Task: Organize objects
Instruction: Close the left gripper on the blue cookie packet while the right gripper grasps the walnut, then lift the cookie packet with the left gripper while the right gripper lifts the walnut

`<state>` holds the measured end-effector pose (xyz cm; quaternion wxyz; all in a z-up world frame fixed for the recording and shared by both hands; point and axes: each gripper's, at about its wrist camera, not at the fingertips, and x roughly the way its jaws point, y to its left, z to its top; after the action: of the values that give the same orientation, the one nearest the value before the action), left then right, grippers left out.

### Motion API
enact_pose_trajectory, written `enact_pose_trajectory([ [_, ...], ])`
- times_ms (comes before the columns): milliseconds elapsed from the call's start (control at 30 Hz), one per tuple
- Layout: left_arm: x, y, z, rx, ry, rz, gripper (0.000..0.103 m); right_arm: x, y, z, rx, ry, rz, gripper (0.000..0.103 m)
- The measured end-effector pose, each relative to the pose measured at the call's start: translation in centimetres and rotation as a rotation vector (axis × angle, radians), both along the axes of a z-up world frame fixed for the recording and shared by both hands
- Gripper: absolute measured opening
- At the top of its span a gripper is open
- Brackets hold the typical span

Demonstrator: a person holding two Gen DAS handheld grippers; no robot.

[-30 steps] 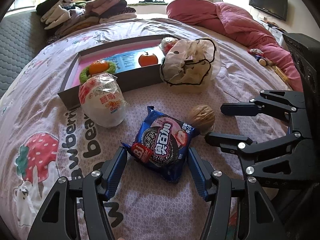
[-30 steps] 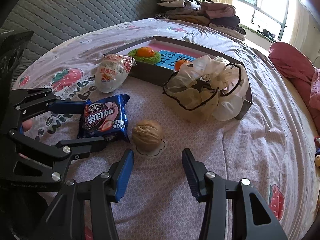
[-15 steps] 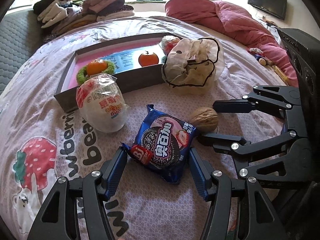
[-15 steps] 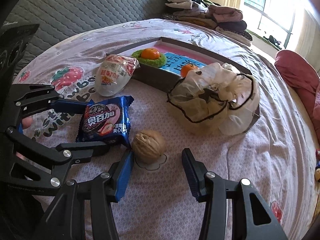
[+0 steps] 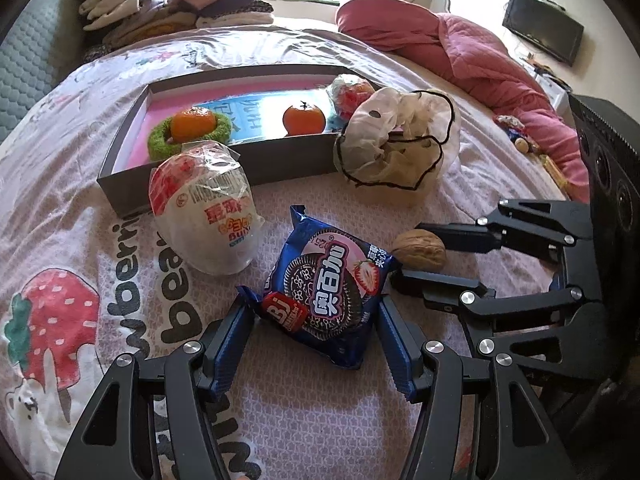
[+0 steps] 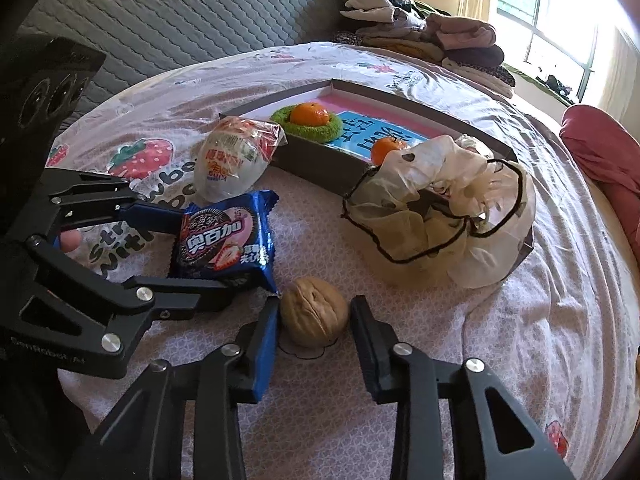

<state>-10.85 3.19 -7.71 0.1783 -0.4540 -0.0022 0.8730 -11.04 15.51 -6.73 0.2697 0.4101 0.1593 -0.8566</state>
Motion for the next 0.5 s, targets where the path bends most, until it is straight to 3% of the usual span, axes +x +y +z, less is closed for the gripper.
enact_pose_trajectory([
  [500, 0.7, -0.3, 0.3, -0.012, 0.027, 0.010, 0.057, 0.3, 1.6, 0.6, -0.071, -0.023, -0.040, 0.034],
])
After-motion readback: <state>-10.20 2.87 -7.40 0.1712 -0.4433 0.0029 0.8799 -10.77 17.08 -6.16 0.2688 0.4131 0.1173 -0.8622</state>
